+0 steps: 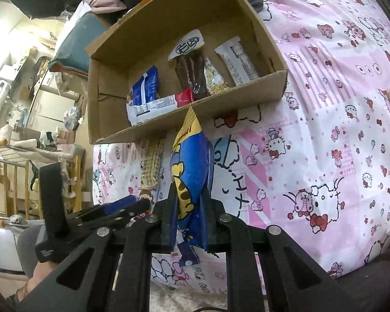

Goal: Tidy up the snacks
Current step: 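Grasp the second FOOD rice-cake bar with left tool while right tool grasps the blue cartoon chip bag, then carry the rice-cake bar and blue chip bag over the box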

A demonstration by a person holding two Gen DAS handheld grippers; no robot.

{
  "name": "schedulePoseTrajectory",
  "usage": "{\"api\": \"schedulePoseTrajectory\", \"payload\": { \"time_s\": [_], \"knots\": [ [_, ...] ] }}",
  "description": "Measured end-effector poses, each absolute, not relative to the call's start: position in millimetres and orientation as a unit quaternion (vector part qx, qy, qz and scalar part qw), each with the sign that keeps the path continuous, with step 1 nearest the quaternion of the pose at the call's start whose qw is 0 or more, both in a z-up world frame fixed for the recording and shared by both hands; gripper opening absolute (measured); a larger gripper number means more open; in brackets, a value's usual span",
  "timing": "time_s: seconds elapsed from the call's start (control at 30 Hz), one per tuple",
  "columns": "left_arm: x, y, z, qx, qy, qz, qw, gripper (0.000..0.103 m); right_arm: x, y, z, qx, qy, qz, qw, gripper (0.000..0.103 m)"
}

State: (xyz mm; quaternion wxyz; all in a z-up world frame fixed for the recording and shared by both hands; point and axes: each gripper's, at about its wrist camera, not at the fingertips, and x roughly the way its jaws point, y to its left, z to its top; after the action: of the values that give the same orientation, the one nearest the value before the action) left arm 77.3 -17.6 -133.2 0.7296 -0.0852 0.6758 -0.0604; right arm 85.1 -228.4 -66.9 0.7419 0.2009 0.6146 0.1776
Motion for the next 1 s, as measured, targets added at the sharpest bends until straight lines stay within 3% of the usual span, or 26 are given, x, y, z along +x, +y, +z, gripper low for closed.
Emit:
{"api": "schedulePoseTrajectory", "payload": {
  "time_s": [0.1, 0.17, 0.6, 1.0],
  "knots": [
    [78, -26, -144, -0.077, 0.689, -0.069, 0.717, 0.034, 85, -227, -68, 0.2, 0.615, 0.18, 0.741, 0.015],
    [76, -32, -144, -0.055, 0.69, -0.076, 0.718, 0.027, 85, -227, -69, 0.198, 0.617, 0.177, 0.741, 0.015],
    [32, 8, -105, -0.117, 0.667, -0.047, 0.734, 0.027, 79, -214, -67, 0.203, 0.62, 0.217, 0.726, 0.015],
    [52, 42, 3, -0.139, 0.557, -0.033, 0.818, 0.027, 92, -232, -2, 0.259, 0.55, 0.255, 0.752, 0.015]
  ]
}}
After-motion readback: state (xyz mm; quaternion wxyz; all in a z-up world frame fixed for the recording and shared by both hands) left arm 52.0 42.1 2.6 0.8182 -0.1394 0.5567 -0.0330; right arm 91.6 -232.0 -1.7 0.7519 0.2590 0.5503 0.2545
